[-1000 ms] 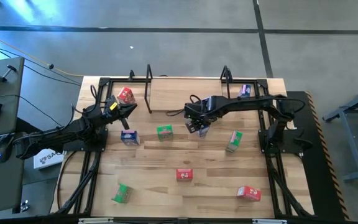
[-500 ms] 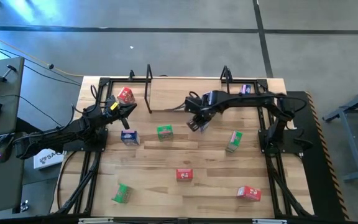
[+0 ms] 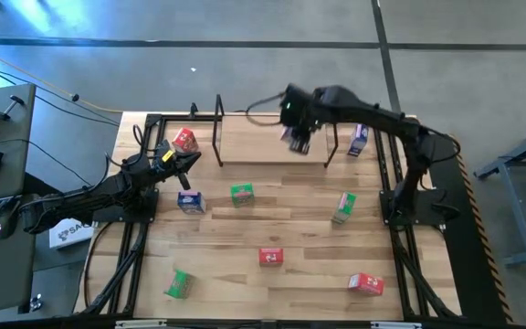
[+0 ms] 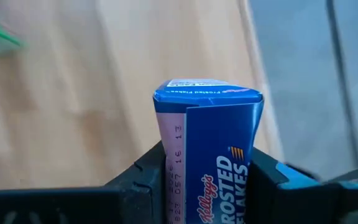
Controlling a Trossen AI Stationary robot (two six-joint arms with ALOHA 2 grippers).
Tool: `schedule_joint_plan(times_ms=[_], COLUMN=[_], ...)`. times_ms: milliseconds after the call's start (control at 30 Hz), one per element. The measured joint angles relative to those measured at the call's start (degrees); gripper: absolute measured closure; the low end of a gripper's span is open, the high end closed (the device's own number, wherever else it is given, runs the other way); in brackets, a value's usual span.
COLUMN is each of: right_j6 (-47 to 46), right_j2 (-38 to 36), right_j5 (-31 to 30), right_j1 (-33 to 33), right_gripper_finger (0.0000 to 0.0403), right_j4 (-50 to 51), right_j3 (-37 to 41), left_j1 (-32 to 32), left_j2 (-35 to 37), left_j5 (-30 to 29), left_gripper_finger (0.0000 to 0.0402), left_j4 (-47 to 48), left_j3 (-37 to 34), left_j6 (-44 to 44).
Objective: Stack cereal on shelf
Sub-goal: Put the bottom right blue cereal box on the shelf
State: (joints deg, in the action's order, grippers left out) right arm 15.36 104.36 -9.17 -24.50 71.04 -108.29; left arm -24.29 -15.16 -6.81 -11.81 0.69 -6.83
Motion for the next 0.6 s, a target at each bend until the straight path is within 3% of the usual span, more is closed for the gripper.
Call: schedule_joint_plan(times_ms=[233,600], right_j6=[17.9,22.7], right_j2=[0.9,5.9], right_j5=[0.6,4.9], right_j1=[-10.7,-15.4], right_gripper_finger=[0.0277,0.0277], right_j4=[-1.8,-4.0], right_j3=[2.2,2.3], left_j1=[0.0,0.0], left_j2=[0.0,0.0], left_j5=[0.0,0.0], left_gripper_finger=[0.0397,0.0397], left_j4=[-0.1,-0.3], left_j3=[0.0,0.0], left_j6=[0.0,0.0])
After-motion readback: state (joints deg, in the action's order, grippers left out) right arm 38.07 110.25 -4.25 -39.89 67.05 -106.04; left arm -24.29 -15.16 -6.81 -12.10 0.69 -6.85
